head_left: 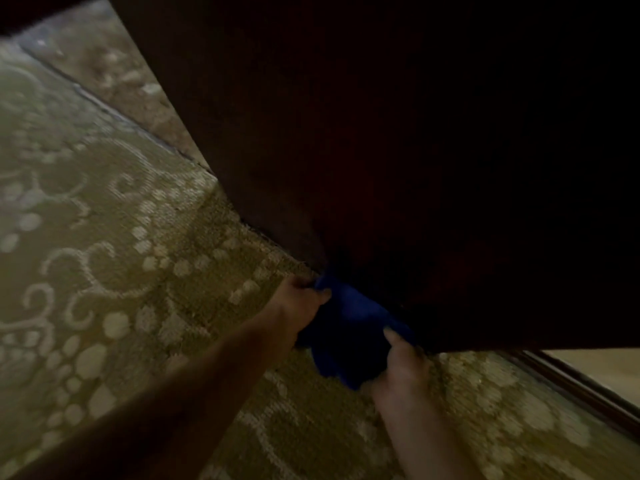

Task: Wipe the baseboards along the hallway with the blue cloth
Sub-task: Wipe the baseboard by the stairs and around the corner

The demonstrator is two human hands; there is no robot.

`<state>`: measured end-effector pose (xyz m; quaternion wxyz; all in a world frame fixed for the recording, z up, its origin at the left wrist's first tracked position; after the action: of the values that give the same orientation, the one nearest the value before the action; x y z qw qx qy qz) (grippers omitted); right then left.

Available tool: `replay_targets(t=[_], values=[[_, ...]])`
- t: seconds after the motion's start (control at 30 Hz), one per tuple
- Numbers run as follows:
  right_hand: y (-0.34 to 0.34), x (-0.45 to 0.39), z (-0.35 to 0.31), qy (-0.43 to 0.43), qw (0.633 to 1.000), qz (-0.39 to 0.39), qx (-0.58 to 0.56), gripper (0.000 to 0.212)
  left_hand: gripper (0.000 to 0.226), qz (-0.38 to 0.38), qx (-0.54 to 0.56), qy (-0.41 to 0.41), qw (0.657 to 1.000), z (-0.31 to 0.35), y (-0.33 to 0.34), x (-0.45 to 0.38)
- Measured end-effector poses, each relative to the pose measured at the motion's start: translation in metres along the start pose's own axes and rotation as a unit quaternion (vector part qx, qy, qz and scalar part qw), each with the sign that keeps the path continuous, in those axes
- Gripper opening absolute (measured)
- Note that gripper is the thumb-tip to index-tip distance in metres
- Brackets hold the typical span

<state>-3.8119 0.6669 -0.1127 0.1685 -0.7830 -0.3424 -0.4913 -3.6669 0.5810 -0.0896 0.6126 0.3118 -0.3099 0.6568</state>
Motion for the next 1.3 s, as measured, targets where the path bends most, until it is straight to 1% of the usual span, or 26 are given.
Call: replay_targets(t=[0.03,0.1,0.13,0.2,0.27,0.3,0.37,0.43,0.5,0.53,0.6,0.63,0.7,0.73,0.77,0.8,0.87,0.9,0.97,1.0,1.03,1.07,1.13,1.17,1.23,1.3], values=[[-0.006,-0.006,0.004,0.004,1.000,0.008,0.009,0.049,0.026,-0.002,-0.033,-0.008,0.999,-0.008,0.005,-0.006],[-0.015,-0.018,0.005,-0.015,0.999,0.007,0.029,0.052,0.039,0.007,-0.101,-0.002,0.995,-0.020,0.013,-0.011],[-0.018,-0.019,0.004,-0.022,0.999,0.009,0.041,0.053,0.047,0.008,-0.113,-0.008,0.993,-0.026,0.014,-0.009],[-0.013,-0.013,0.005,-0.014,0.997,0.001,0.079,0.059,0.057,0.017,-0.095,-0.021,0.995,-0.035,0.009,-0.001],[-0.016,-0.014,0.008,-0.020,0.994,0.026,0.101,0.058,0.056,0.006,-0.088,-0.023,0.996,-0.032,0.012,0.012],[-0.016,-0.018,0.010,-0.010,0.994,0.030,0.104,0.052,0.053,-0.008,-0.114,-0.017,0.993,-0.028,0.017,0.015],[-0.021,-0.037,0.022,0.007,0.994,0.021,0.109,0.043,0.051,-0.001,-0.169,-0.015,0.985,-0.022,0.021,0.016],[-0.029,-0.049,0.028,0.004,0.994,0.039,0.105,0.046,0.053,-0.001,-0.183,-0.021,0.983,-0.021,0.019,0.008],[-0.022,-0.038,0.019,0.000,0.993,0.065,0.097,0.047,0.053,-0.011,-0.159,-0.045,0.986,-0.026,0.012,-0.010],[-0.014,-0.027,0.012,-0.004,0.992,0.073,0.108,0.045,0.052,-0.012,-0.115,-0.065,0.991,-0.025,0.009,-0.018],[0.002,-0.008,0.000,-0.005,0.990,0.091,0.111,0.039,0.047,-0.015,0.013,-0.102,0.995,-0.013,0.006,-0.026],[0.015,0.004,-0.007,-0.010,0.989,0.093,0.111,0.036,0.044,0.001,0.056,-0.101,0.993,-0.001,0.002,-0.025],[0.038,0.028,-0.021,-0.034,0.990,0.090,0.102,0.044,0.039,0.043,0.059,-0.053,0.996,0.029,-0.008,-0.022],[0.050,0.043,-0.028,-0.052,0.992,0.081,0.087,0.049,0.035,0.066,0.041,-0.007,0.997,0.045,-0.019,-0.016],[0.058,0.057,-0.034,-0.070,0.993,0.068,0.069,0.054,0.028,0.072,0.027,0.043,0.996,0.062,-0.032,-0.002],[0.068,0.068,-0.040,-0.089,0.994,0.049,0.052,0.058,0.017,0.059,0.027,0.096,0.993,0.078,-0.044,0.009],[0.076,0.076,-0.045,-0.114,0.993,0.020,0.015,0.059,0.008,-0.005,0.044,0.173,0.984,0.103,-0.060,0.028],[0.076,0.075,-0.042,-0.120,0.993,0.020,0.003,0.055,0.010,-0.033,0.038,0.203,0.978,0.109,-0.065,0.033],[0.085,0.060,-0.029,-0.112,0.994,0.011,0.005,0.048,0.016,-0.047,-0.001,0.238,0.970,0.109,-0.071,0.024],[0.088,0.048,-0.019,-0.099,0.995,0.020,0.015,0.048,0.018,-0.048,-0.028,0.231,0.971,0.101,-0.070,0.013],[0.089,0.039,-0.008,-0.076,0.996,0.040,0.021,0.050,0.017,-0.047,-0.057,0.199,0.977,0.087,-0.068,-0.004],[0.091,0.034,0.003,-0.047,0.996,0.064,0.036,0.050,0.016,-0.047,-0.070,0.144,0.986,0.072,-0.068,-0.021],[0.105,0.032,0.016,0.002,0.994,0.084,0.069,0.044,0.027,-0.054,-0.023,0.018,0.998,0.049,-0.072,-0.046],[0.110,0.030,0.016,0.008,0.993,0.089,0.073,0.042,0.031,-0.056,0.004,-0.025,0.998,0.045,-0.073,-0.052],[0.115,0.032,0.012,0.011,0.991,0.103,0.082,0.040,0.037,-0.062,0.021,-0.064,0.996,0.048,-0.073,-0.046],[0.122,0.039,0.004,-0.003,0.992,0.103,0.079,0.047,0.040,-0.032,0.071,-0.052,0.996,0.063,-0.079,-0.039]])
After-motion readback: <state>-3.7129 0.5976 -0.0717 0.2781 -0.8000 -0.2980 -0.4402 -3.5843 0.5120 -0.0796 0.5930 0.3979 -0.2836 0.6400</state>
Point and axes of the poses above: each hand's wrist, its own x-axis away from the middle knuckle, its own y-axis out of the palm, z = x × y, the point moved 7 cm from there along -x, towards the middle knuckle, and after that the axes turned 8 degrees about x, right-handed, at the moved point
